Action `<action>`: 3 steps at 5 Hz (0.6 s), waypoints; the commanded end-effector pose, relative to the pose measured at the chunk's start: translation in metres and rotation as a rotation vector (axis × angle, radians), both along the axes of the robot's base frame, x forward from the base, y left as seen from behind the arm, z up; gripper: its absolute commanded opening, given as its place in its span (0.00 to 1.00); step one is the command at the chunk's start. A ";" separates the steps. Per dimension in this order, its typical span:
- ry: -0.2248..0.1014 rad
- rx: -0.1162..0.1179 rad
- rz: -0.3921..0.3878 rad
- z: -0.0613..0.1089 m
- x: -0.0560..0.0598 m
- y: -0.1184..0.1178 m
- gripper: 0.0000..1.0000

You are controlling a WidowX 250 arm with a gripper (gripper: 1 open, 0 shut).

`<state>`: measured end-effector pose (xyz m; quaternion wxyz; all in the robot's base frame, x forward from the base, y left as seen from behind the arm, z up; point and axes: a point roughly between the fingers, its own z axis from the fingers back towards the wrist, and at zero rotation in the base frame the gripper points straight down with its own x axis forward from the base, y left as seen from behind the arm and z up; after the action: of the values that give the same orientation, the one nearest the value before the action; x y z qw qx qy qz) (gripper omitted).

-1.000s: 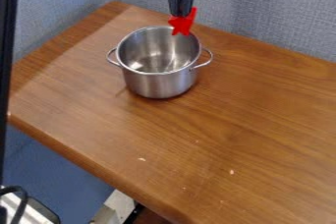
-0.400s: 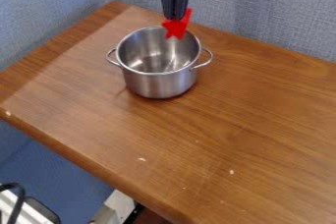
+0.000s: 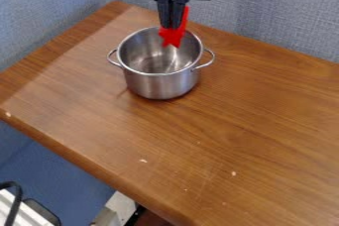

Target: Put the red object in the metal pot

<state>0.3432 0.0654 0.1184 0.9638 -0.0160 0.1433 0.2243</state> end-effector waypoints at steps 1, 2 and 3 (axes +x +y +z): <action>-0.100 0.027 -0.015 0.030 -0.004 -0.006 0.00; -0.120 0.026 -0.024 0.033 -0.007 -0.009 0.00; -0.136 0.028 -0.034 0.034 -0.010 -0.013 0.00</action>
<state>0.3335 0.0551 0.1223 0.9698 -0.0144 0.1206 0.2117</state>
